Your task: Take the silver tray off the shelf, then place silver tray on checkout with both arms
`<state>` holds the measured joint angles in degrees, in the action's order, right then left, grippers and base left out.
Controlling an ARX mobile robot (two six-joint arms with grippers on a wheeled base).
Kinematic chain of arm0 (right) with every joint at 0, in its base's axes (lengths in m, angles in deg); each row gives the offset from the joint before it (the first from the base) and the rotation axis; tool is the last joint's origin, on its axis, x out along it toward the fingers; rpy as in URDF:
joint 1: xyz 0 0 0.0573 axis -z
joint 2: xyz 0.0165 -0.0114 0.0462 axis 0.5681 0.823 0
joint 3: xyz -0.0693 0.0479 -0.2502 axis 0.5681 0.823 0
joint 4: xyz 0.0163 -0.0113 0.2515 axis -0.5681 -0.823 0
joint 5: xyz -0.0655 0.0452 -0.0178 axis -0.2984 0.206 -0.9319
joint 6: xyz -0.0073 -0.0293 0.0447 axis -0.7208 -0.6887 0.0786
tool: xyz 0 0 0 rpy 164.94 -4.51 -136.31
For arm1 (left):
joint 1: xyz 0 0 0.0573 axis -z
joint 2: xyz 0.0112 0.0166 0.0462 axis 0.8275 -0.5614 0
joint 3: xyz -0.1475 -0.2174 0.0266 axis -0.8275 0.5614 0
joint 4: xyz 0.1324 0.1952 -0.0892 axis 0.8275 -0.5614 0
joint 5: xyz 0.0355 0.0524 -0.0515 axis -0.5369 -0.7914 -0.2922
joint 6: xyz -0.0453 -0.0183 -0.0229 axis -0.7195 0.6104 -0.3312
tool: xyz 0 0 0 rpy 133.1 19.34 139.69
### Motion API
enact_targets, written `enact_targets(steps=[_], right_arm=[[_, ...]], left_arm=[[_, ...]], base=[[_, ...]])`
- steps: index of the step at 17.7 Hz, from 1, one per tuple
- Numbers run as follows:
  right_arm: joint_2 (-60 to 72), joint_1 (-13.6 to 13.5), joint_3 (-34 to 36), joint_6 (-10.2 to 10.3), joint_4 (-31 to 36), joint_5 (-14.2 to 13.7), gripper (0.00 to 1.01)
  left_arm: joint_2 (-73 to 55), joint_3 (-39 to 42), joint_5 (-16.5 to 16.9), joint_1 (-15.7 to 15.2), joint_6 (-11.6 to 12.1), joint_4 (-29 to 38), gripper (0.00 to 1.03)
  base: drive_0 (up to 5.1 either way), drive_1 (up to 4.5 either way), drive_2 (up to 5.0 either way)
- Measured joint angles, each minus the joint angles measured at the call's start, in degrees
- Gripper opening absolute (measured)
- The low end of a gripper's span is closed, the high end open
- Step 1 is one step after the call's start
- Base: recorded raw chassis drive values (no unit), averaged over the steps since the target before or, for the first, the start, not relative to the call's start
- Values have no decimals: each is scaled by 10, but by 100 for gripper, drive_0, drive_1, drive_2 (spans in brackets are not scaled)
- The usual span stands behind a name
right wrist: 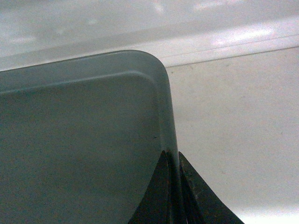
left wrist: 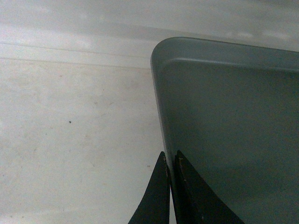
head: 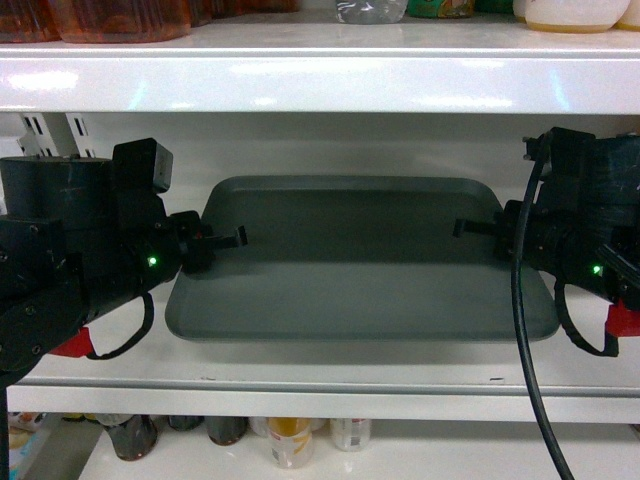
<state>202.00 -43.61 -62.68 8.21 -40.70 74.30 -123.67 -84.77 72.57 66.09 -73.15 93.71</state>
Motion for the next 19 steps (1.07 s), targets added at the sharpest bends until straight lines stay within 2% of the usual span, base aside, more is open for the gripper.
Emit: enact_targets(steps=[7, 11, 19], right_arm=[[-80, 0, 78, -5, -34, 15, 3], [-119, 0, 120, -5, -36, 11, 3], [-122, 1, 130, -26, -18, 2, 3]], left_arm=[[84, 79, 2, 2, 3, -34, 3], [122, 114, 5, 9, 4, -34, 3], [127, 139, -12, 23, -5, -25, 3]], base=[[0, 0, 0], [0, 0, 0], [0, 0, 0]])
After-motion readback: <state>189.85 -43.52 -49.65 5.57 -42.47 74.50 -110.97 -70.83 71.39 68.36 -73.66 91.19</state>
